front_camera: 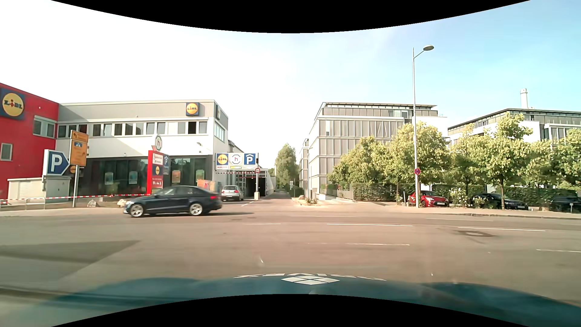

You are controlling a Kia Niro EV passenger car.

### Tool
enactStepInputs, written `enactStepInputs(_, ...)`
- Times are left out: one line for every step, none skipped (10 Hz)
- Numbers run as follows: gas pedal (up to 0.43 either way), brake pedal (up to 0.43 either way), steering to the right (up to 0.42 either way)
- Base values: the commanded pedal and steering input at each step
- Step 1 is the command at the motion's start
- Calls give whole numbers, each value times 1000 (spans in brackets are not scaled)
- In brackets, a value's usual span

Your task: Follow the waypoints while adhering to traffic rules and regulations

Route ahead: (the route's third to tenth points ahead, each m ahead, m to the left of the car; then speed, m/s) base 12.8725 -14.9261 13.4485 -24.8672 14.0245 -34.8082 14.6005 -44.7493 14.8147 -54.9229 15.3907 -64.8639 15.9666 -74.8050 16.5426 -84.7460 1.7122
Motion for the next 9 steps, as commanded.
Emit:
enactStepInputs(0, 0, 113)
enactStepInputs(8, 0, 142)
enactStepInputs(79, 0, 177)
enactStepInputs(98, 0, 206)
enactStepInputs(110, 0, 228)
enactStepInputs(130, 0, 261)
enactStepInputs(150, 0, 300)
enactStepInputs(157, 0, 330)
enactStepInputs(169, 0, 374)
